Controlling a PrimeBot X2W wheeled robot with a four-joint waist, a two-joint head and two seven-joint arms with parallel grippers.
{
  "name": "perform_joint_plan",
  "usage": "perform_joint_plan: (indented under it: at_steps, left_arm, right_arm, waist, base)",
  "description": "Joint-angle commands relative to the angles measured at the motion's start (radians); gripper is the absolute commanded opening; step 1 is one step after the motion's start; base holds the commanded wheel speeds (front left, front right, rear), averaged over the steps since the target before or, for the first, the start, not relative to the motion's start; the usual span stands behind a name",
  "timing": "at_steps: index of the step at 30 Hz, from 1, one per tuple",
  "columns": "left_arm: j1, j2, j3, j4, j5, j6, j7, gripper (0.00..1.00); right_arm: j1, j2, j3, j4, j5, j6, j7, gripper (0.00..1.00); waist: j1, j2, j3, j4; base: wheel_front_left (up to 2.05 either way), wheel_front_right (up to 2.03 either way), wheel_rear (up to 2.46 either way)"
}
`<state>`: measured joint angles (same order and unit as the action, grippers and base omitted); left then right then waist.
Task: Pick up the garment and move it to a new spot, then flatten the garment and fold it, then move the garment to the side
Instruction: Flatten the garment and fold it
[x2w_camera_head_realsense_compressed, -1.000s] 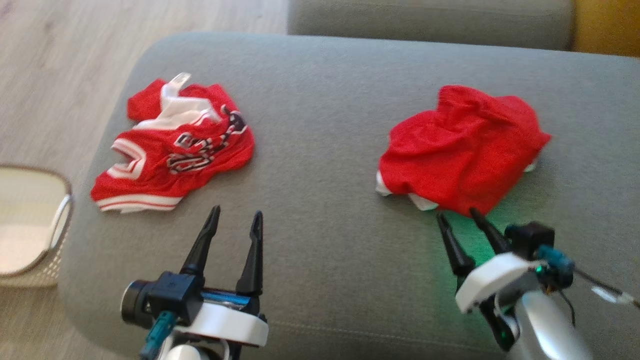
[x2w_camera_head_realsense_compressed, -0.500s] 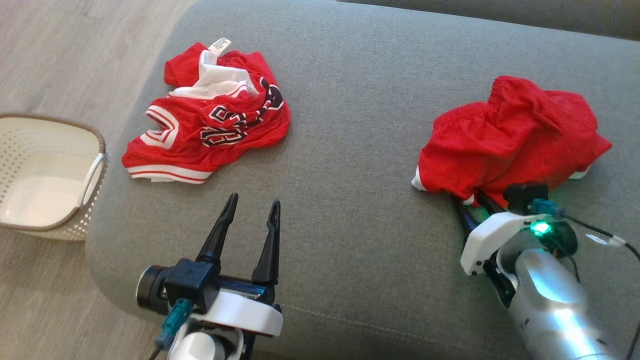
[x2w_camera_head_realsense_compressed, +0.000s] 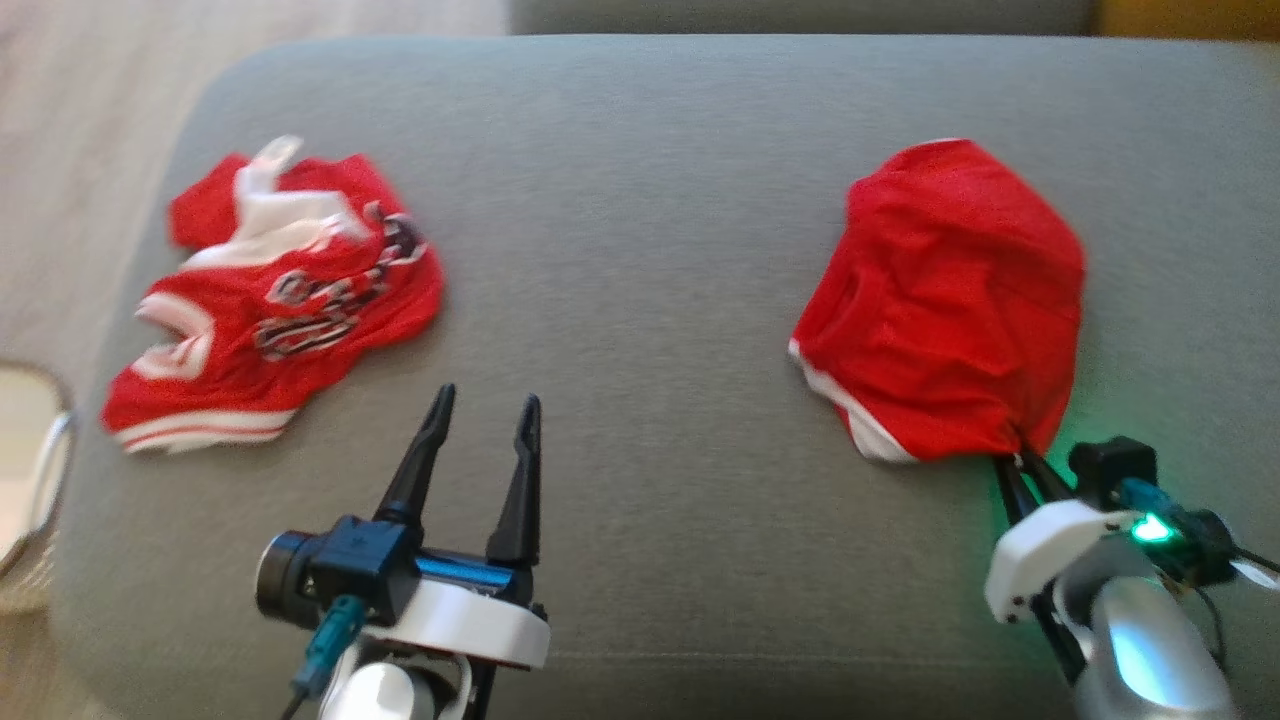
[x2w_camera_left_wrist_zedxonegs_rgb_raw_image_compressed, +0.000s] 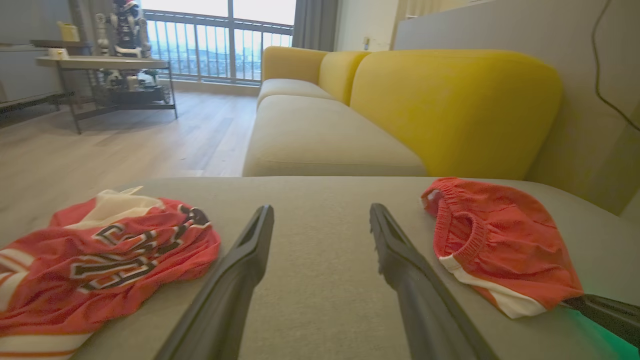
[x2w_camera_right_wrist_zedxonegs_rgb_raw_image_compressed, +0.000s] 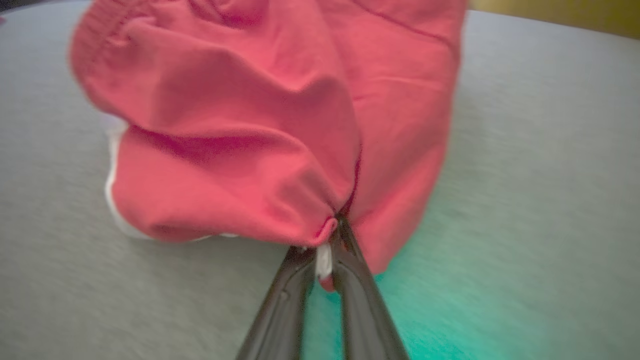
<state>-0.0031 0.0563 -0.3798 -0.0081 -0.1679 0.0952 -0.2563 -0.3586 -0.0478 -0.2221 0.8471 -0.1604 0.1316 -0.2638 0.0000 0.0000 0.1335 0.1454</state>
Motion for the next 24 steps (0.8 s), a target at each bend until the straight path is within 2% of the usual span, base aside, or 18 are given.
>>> perform_joint_plan:
  at_steps: [1,2,3,7,9,10,15,18,24]
  left_arm:
    - [-0.024,-0.006,0.031,-0.035,0.015,-0.009,-0.005,1.0]
    - [-0.028,-0.006,0.028,-0.031,0.019,-0.019,-0.005,1.0]
    - [-0.032,-0.006,0.023,-0.026,0.023,-0.034,-0.005,1.0]
    - [-0.068,0.003,-0.014,0.015,0.046,-0.123,-0.005,1.0]
    - [-0.12,0.035,-0.058,0.068,0.093,-0.176,-0.005,1.0]
    - [-0.142,0.049,-0.075,0.088,0.115,-0.185,-0.005,1.0]
    - [-0.248,0.084,-0.116,0.2,0.178,-0.201,-0.005,1.0]
    - [-0.305,0.108,-0.153,0.313,0.215,-0.207,-0.005,1.0]
    - [-0.417,0.125,-0.185,0.458,0.237,-0.206,-0.006,1.0]
  right_arm:
    - [0.017,-0.002,0.003,-0.041,-0.024,-0.001,0.007,0.31]
    - [0.028,-0.002,-0.011,-0.067,-0.043,-0.001,0.011,0.73]
    - [0.036,-0.002,-0.026,-0.093,-0.06,-0.001,0.014,1.0]
    - [0.059,-0.002,-0.067,-0.191,-0.086,-0.001,0.016,1.0]
    - [0.075,-0.002,-0.053,-0.256,-0.071,-0.001,0.015,1.0]
    - [0.082,-0.002,-0.044,-0.279,-0.062,-0.001,0.014,1.0]
    - [0.12,-0.002,0.035,-0.37,0.016,-0.001,0.011,1.0]
    - [0.133,-0.002,0.084,-0.399,0.064,-0.001,0.008,1.0]
    - [0.143,-0.002,0.144,-0.444,0.129,-0.001,0.005,1.0]
  waist:
    - [0.0,0.0,-0.004,-0.073]
    - [0.0,0.0,-0.005,-0.09]
    - [0.0,0.0,-0.005,-0.107]
    - [0.0,0.0,0.0,-0.159]
    - [0.0,0.0,0.004,-0.199]
    - [0.0,0.0,0.006,-0.213]
    - [0.0,0.0,0.021,-0.282]
    - [0.0,0.0,0.033,-0.322]
    - [0.0,0.0,0.073,-0.383]
  base:
    - [0.0,0.0,0.0]
    - [0.0,0.0,0.0]
    - [0.0,0.0,0.0]
    - [0.0,0.0,0.0]
    - [0.0,0.0,0.0]
    - [0.0,0.0,0.0]
    - [0.0,0.0,0.0]
    - [0.0,0.0,0.0]
    - [0.0,0.0,0.0]
